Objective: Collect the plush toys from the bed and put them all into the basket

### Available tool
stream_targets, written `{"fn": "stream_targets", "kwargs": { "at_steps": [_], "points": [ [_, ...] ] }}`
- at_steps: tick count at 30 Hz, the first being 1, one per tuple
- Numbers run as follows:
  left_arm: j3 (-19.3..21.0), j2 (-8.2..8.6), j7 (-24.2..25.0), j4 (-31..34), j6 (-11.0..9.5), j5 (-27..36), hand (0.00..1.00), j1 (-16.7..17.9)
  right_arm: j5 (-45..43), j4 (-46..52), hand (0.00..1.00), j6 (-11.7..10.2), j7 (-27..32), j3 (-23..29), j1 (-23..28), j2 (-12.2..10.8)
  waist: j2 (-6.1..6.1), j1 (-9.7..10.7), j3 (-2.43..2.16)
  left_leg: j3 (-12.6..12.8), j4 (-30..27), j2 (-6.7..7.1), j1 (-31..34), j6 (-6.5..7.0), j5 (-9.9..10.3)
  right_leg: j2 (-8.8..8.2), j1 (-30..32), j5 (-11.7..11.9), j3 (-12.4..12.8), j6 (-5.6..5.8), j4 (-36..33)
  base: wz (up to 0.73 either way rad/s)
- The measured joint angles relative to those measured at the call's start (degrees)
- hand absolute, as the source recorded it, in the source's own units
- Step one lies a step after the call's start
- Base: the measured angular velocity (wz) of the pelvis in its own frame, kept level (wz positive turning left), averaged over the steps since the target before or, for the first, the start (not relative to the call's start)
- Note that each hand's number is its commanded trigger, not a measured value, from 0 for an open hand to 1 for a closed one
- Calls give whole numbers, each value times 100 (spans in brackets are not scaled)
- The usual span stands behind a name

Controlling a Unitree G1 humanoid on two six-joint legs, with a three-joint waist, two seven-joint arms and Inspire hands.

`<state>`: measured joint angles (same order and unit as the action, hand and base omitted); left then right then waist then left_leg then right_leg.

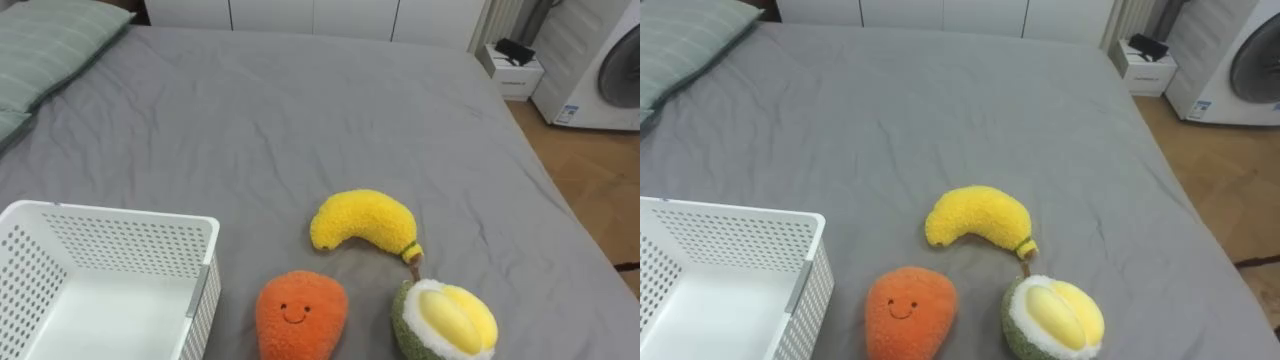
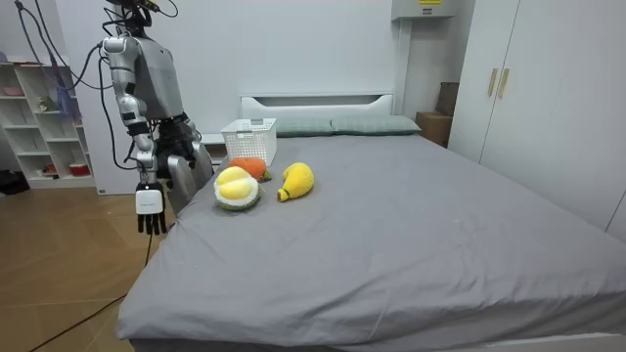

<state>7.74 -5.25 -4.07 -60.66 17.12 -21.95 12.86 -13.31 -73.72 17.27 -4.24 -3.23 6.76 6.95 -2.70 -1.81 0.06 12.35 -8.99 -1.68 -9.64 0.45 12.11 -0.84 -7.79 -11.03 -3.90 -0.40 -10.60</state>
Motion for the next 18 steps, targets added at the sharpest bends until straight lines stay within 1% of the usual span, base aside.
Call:
{"fn": "stream_targets", "kwargs": {
  "at_steps": [4, 7, 11, 15, 18],
  "points": [
    [7, 0, -57, 4, -25, -8, 0, 0, -6, 12, 0, -108, -5, 1, -12, 2, 8, -8, 0, -1, 14, 1, 4, 0, 0, -5, -11, 0, 4, 0, 5, 0],
    [8, 2, -145, 4, -128, -9, 0, 15, -3, 9, 0, -159, -11, 0, -33, 3, 11, -8, 0, -1, 26, 3, -1, 0, 0, -3, -7, 0, 7, 0, 8, 0],
    [36, 2, -230, 5, -207, -9, 0, 8, -2, 8, 0, -198, -14, 2, -73, 3, 26, -3, -1, -2, 30, 5, 1, 0, -1, -2, -5, 0, 2, 0, 17, 0],
    [45, 1, -286, 4, -211, -8, 0, 15, 30, 14, 0, -240, -12, 4, -94, 13, 36, -11, -5, -1, 30, 7, 0, 1, -11, -1, -5, 0, 4, 0, 16, 0],
    [51, 0, -287, 1, -196, -5, 0, 26, 195, 4, 0, -238, 29, 5, -94, 22, 63, -6, -19, -2, 27, 7, -11, 1, -12, 7, -8, 0, 3, 0, 13, 0]
  ]
}}
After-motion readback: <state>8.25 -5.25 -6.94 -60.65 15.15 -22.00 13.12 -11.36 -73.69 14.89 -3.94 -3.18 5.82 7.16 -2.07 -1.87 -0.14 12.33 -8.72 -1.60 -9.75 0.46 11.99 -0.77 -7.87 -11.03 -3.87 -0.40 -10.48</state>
